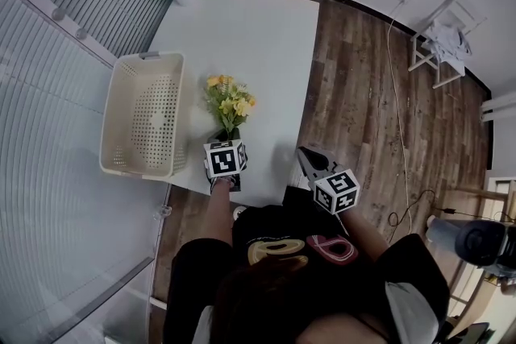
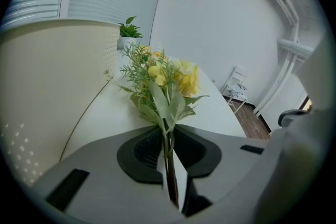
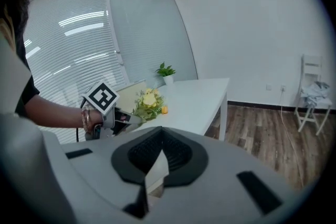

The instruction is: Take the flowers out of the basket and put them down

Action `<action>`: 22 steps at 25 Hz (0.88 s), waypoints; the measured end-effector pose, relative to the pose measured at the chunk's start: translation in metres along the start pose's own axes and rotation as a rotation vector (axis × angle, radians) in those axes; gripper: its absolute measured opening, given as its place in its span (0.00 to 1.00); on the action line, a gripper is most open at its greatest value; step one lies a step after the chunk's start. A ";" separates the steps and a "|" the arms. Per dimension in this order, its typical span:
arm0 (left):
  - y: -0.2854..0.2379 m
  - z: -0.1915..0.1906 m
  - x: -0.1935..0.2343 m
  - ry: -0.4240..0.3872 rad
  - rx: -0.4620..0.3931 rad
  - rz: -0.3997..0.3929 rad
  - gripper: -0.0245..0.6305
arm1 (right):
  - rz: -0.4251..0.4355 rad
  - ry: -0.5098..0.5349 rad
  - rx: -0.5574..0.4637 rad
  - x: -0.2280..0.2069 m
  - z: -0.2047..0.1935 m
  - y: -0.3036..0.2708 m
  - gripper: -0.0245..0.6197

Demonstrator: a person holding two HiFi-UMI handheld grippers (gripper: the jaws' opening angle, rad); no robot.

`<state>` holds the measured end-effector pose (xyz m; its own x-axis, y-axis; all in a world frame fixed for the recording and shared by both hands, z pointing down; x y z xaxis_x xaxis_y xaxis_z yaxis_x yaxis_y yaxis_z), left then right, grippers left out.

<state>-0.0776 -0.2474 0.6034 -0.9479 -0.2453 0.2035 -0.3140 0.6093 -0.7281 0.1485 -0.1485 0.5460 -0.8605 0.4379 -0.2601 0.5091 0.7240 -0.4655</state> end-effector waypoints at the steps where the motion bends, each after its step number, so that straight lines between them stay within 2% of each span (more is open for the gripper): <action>1: -0.001 -0.001 0.000 0.001 0.005 0.005 0.14 | 0.002 -0.016 -0.008 -0.001 0.001 0.000 0.05; 9: -0.006 -0.011 0.000 -0.016 0.010 0.036 0.15 | 0.002 -0.017 -0.003 -0.003 -0.002 0.001 0.05; 14: -0.008 -0.013 0.002 -0.056 0.000 0.085 0.19 | 0.013 -0.031 -0.009 -0.003 -0.001 0.002 0.05; 18: -0.009 -0.016 -0.001 -0.068 -0.022 0.095 0.23 | 0.015 -0.037 -0.002 -0.003 -0.004 0.005 0.05; 22: -0.008 -0.014 -0.004 -0.070 -0.062 0.060 0.36 | 0.030 -0.027 0.003 -0.001 -0.004 0.005 0.05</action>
<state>-0.0720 -0.2406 0.6175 -0.9595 -0.2580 0.1129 -0.2619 0.6697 -0.6950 0.1521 -0.1432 0.5474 -0.8450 0.4452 -0.2964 0.5348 0.7090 -0.4596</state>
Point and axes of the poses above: the fingertips, and each gripper's own axes: y backward along the fingers, x to its left, z out of its top, the point moved 6 cm from there along y, backward along the fingers
